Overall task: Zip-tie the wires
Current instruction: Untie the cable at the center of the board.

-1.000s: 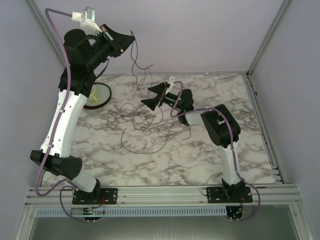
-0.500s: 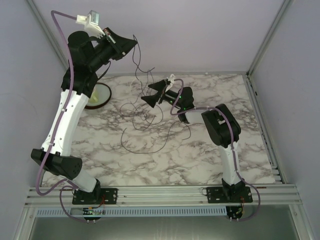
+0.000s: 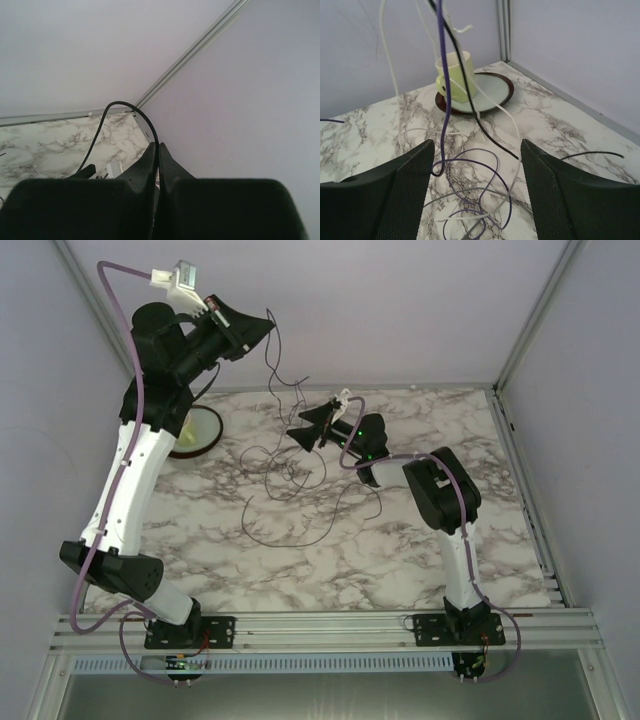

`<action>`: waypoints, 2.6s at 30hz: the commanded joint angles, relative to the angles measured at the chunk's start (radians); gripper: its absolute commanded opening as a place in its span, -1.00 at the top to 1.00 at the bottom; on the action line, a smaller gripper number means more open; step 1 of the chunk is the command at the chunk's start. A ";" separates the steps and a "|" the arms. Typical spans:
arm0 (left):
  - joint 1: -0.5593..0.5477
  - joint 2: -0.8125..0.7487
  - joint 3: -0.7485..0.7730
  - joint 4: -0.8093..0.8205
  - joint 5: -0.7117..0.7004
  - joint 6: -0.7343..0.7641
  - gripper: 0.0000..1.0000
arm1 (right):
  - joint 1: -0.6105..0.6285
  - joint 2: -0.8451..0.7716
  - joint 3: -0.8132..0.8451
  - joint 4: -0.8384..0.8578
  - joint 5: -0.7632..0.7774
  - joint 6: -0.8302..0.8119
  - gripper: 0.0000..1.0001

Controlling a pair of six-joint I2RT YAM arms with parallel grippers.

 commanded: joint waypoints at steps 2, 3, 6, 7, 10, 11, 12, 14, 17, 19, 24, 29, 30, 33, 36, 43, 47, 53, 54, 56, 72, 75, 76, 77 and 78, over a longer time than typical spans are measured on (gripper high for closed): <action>0.001 -0.050 0.006 0.054 0.025 -0.011 1.00 | -0.010 0.018 0.031 -0.008 0.042 -0.015 -0.33; 0.001 -0.052 0.005 0.055 0.025 -0.012 1.00 | -0.011 0.019 0.034 -0.011 0.048 -0.019 -0.32; 0.002 -0.061 -0.005 0.081 0.035 -0.027 1.00 | -0.011 0.027 0.049 -0.030 0.056 -0.028 -0.31; 0.001 -0.064 -0.007 0.088 0.041 -0.033 1.00 | -0.011 0.031 0.058 -0.042 0.055 -0.030 -0.30; 0.001 -0.065 -0.008 0.095 0.050 -0.043 1.00 | -0.009 0.049 0.086 -0.064 0.049 -0.031 -0.28; 0.001 -0.066 -0.007 0.096 0.051 -0.044 1.00 | -0.009 0.056 0.094 -0.069 0.048 -0.031 -0.25; 0.001 -0.067 -0.007 0.095 0.052 -0.044 1.00 | -0.009 0.061 0.100 -0.073 0.048 -0.031 -0.21; 0.001 -0.067 -0.006 0.096 0.055 -0.044 1.00 | -0.008 0.068 0.107 -0.075 0.048 -0.027 -0.10; 0.002 -0.066 -0.002 0.094 0.043 -0.036 1.00 | -0.008 0.071 0.112 -0.076 0.039 -0.023 0.22; 0.002 -0.061 0.002 0.085 0.023 -0.024 1.00 | -0.008 0.063 0.104 -0.077 0.033 -0.025 0.47; 0.063 -0.039 0.016 0.075 -0.008 -0.025 1.00 | -0.019 0.006 0.031 -0.097 0.041 -0.040 1.00; 0.151 0.010 0.165 -0.051 -0.101 0.054 1.00 | -0.030 -0.054 -0.060 -0.141 0.110 -0.051 1.00; 0.168 0.015 0.192 -0.077 -0.130 0.073 1.00 | -0.031 -0.062 -0.073 -0.154 0.129 -0.054 1.00; 0.214 -0.012 0.196 -0.099 -0.201 0.103 1.00 | -0.033 -0.079 -0.096 -0.203 0.193 -0.063 1.00; 0.241 -0.061 0.156 -0.097 -0.260 0.125 1.00 | -0.034 -0.087 -0.092 -0.277 0.257 -0.071 1.00; 0.265 -0.107 0.139 -0.090 -0.265 0.125 1.00 | -0.025 -0.050 0.028 -0.543 0.325 -0.128 1.00; 0.269 -0.115 0.159 -0.067 -0.243 0.098 1.00 | -0.019 -0.033 0.056 -0.605 0.351 -0.146 1.00; 0.270 -0.148 0.190 -0.017 -0.237 0.076 1.00 | -0.006 -0.002 0.128 -0.755 0.429 -0.200 1.00; 0.270 -0.165 0.178 0.005 -0.254 0.081 1.00 | -0.005 0.005 0.139 -0.783 0.452 -0.202 1.00; 0.270 -0.212 0.133 0.062 -0.306 0.088 1.00 | -0.003 0.020 0.164 -0.829 0.479 -0.205 1.00; 0.270 -0.384 -0.026 0.217 -0.487 0.100 1.00 | 0.020 0.093 0.314 -0.993 0.493 -0.232 1.00; 0.270 -0.351 -0.025 0.200 -0.397 0.051 1.00 | 0.033 0.075 0.338 -0.982 0.441 -0.236 0.83; 0.270 -0.344 -0.036 0.206 -0.361 0.031 1.00 | 0.036 0.062 0.343 -0.975 0.422 -0.236 0.65; 0.270 -0.339 -0.050 0.215 -0.326 0.013 1.00 | 0.038 0.044 0.344 -0.963 0.408 -0.232 0.47; 0.270 -0.335 -0.065 0.224 -0.291 -0.007 1.00 | 0.038 0.023 0.338 -0.948 0.399 -0.222 0.29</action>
